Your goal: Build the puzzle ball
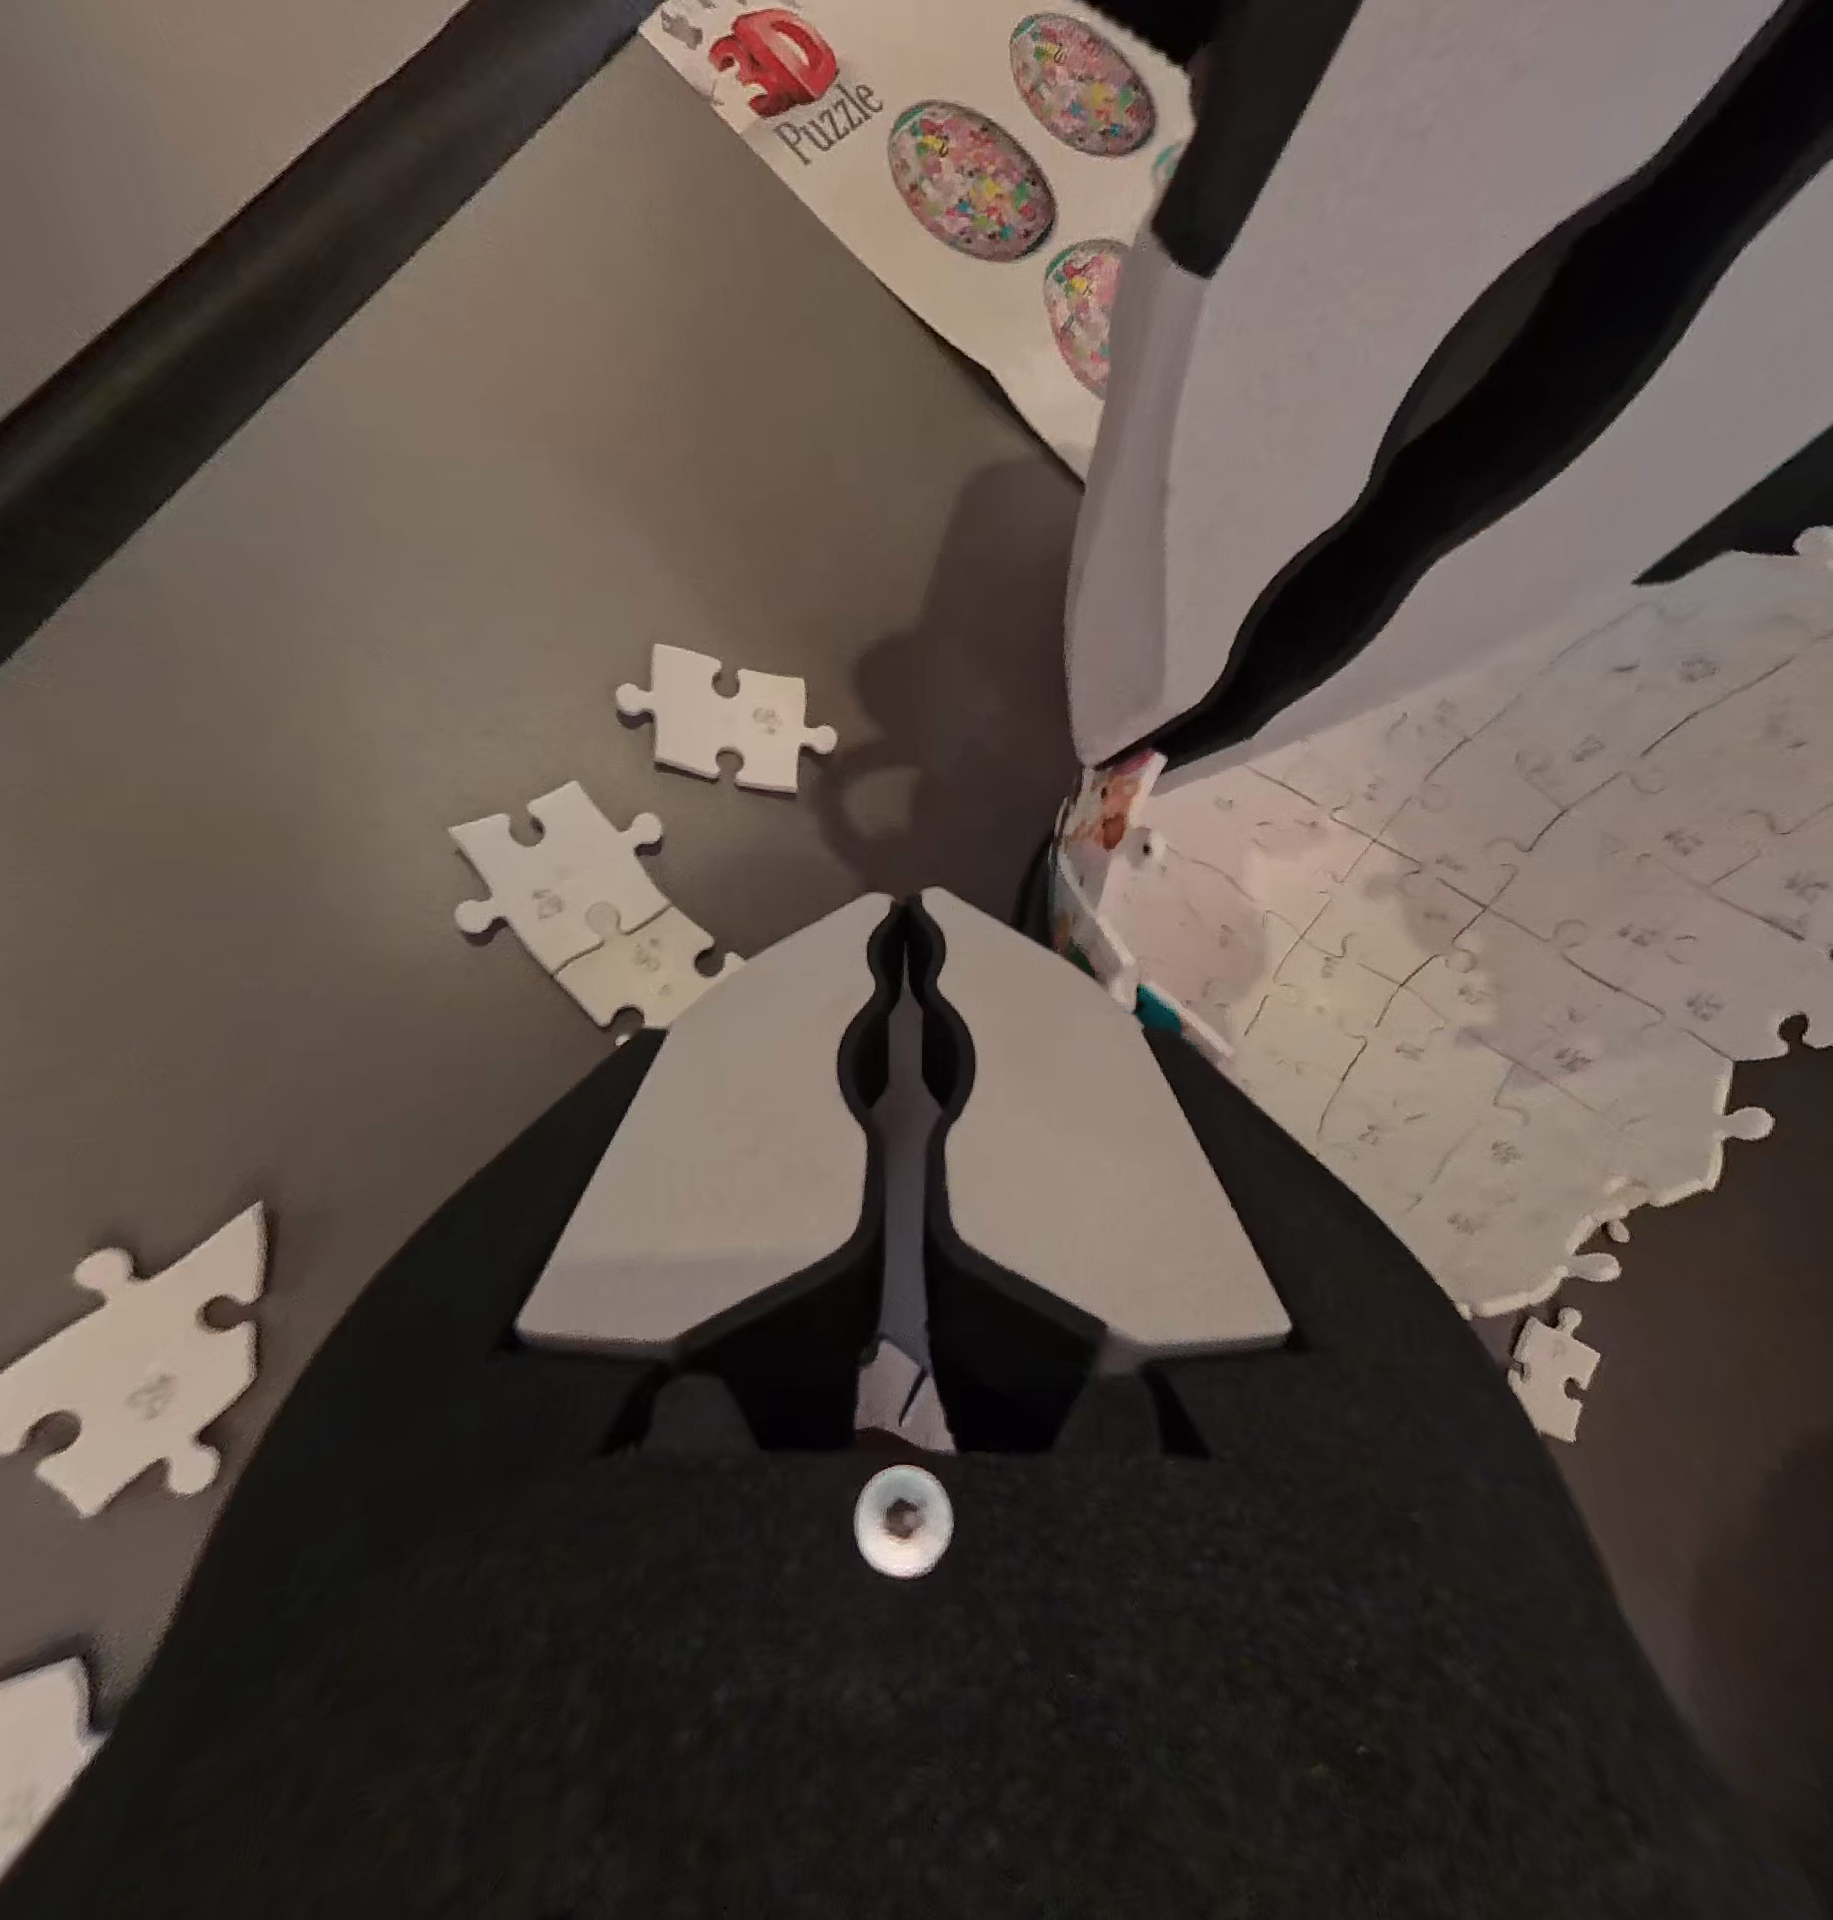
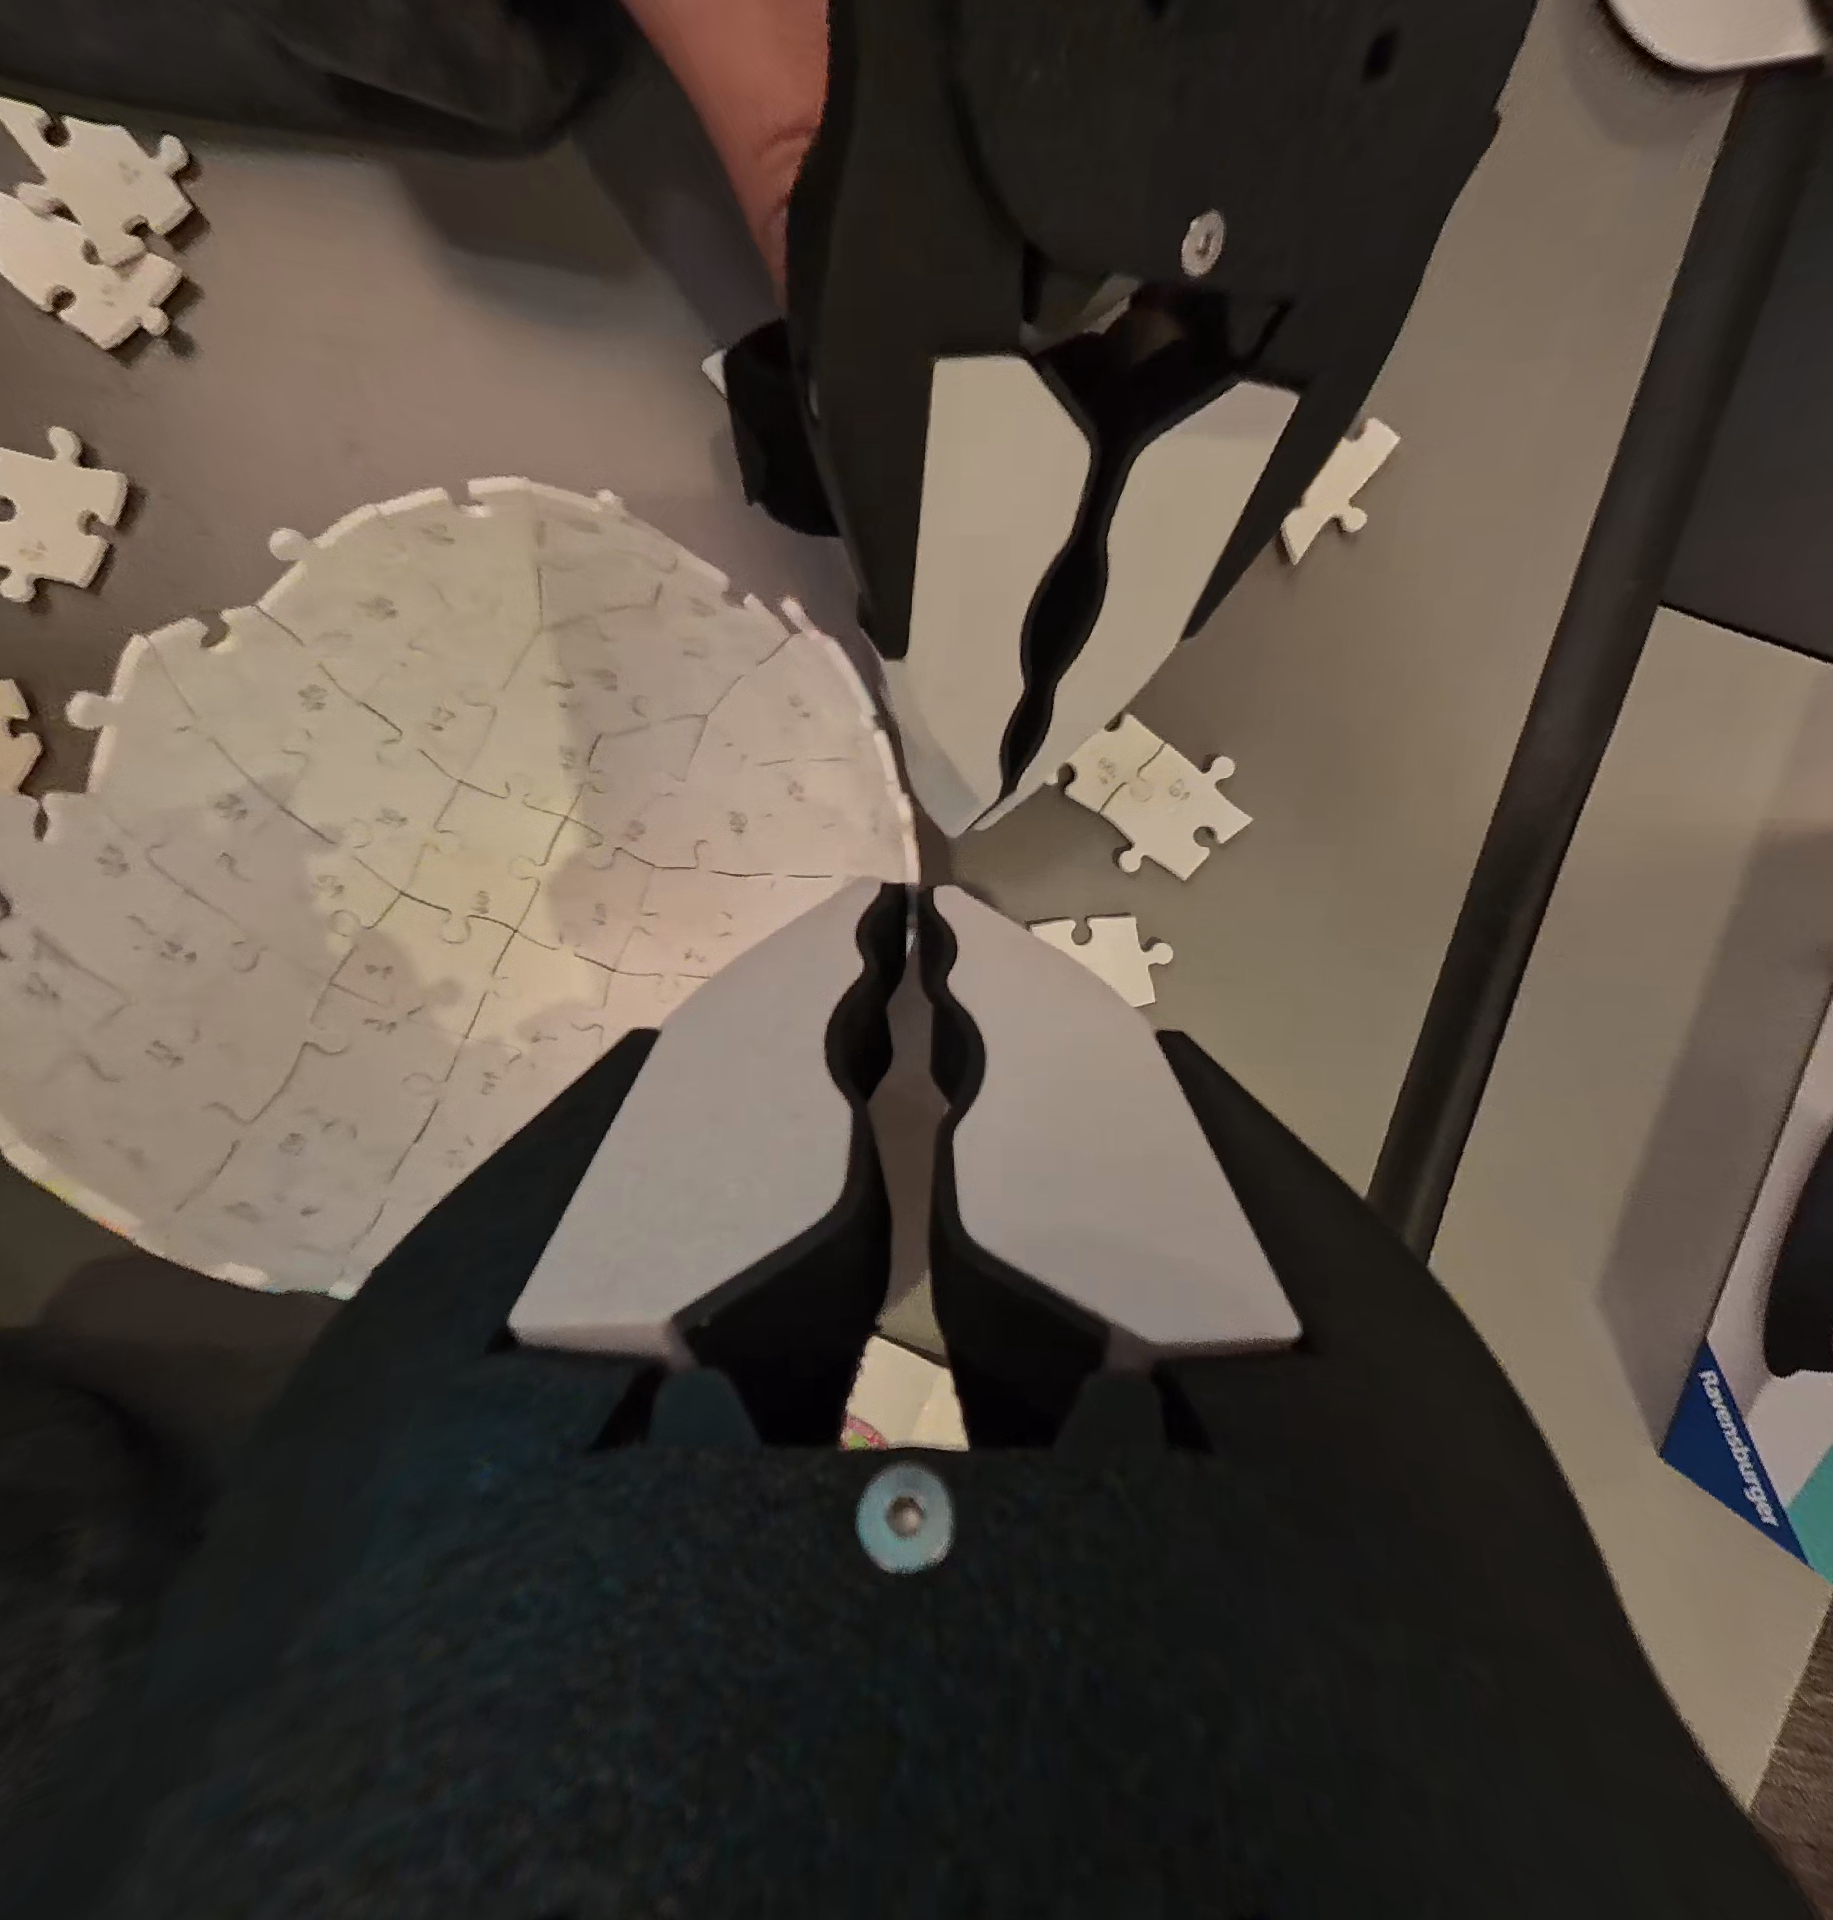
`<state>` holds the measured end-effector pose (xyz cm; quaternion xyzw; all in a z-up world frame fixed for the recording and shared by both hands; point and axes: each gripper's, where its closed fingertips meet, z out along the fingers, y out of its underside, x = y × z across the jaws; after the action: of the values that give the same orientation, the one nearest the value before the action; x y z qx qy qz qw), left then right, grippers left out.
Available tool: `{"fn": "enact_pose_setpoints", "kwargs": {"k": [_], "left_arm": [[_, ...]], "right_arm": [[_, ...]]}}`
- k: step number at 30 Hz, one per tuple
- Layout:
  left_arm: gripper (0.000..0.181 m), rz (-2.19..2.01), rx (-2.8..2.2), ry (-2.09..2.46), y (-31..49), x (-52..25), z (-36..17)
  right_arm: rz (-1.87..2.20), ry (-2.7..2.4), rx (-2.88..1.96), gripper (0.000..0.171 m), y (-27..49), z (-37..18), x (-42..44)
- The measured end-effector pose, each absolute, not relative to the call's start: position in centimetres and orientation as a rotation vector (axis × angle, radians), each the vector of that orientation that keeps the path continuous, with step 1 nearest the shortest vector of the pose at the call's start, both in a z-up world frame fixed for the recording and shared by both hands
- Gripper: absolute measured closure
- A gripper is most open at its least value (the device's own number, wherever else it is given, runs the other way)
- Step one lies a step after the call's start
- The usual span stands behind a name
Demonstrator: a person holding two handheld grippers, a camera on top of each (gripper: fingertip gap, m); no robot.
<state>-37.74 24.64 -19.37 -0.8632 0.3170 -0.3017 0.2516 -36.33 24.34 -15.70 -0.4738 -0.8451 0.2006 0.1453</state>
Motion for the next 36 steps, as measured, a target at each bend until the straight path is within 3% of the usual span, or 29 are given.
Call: {"fn": "enact_pose_setpoints", "kwargs": {"k": [36], "left_arm": [[0.181, -0.866, -2.315, 0.872, 25.09, -37.0, -19.32]], "right_arm": [[0.505, -2.388, -1.414, 0.168, 24.47, -15.8, -36.62]]}}
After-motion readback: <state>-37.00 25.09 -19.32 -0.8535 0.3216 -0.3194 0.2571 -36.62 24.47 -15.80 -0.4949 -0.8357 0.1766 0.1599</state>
